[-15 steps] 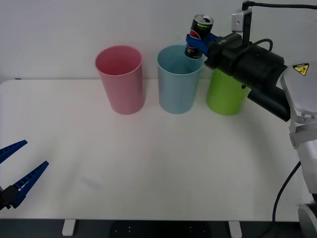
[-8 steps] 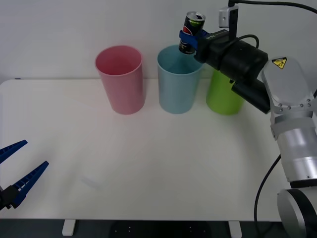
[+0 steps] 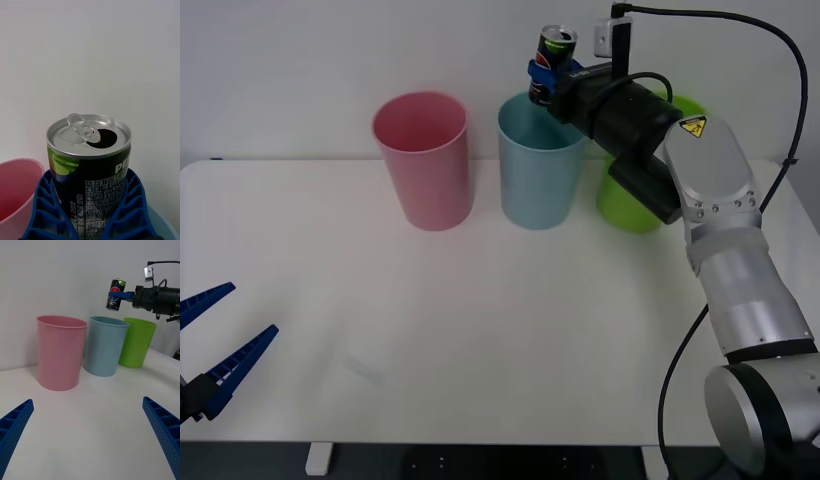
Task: Grasp the object on the table and drop it into the matching bin: aluminum can to the light blue bin, PET bottle to the pink bin.
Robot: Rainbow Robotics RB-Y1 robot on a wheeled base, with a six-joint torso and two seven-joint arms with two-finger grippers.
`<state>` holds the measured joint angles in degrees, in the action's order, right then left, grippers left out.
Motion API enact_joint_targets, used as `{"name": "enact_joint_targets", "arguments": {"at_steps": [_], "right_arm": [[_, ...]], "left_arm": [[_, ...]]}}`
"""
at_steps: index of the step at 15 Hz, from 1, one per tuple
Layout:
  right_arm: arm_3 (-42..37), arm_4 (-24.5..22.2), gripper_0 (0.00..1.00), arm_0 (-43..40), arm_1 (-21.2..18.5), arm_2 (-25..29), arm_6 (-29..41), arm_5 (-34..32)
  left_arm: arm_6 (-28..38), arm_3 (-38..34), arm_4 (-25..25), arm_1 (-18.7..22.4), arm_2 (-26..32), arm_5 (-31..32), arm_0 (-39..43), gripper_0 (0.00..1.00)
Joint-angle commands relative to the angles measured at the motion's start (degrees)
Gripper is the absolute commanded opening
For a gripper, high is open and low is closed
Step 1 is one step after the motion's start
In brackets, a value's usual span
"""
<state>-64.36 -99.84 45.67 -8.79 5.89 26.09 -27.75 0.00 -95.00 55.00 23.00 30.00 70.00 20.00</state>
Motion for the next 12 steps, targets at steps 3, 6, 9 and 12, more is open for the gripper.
{"name": "enact_joint_targets", "arguments": {"at_steps": [3,6,9,12], "right_arm": [[0.1,0.0,0.01,-0.1,0.0,0.1,-0.3,0.2],[0.1,0.1,1.0,-0.1,0.0,0.1,-0.6,0.2],[0.0,0.6,1.0,-0.1,-0.1,0.1,-1.4,-0.3],[0.0,1.5,1.0,-0.1,-0.4,0.1,-2.3,-0.9]], "left_arm": [[0.0,0.0,0.0,0.0,0.0,0.0,0.0,1.0],[0.0,0.0,0.0,0.0,0.0,0.0,0.0,1.0],[0.0,0.0,0.0,0.0,0.0,0.0,0.0,1.0],[0.0,0.0,0.0,0.0,0.0,0.0,0.0,1.0]]}}
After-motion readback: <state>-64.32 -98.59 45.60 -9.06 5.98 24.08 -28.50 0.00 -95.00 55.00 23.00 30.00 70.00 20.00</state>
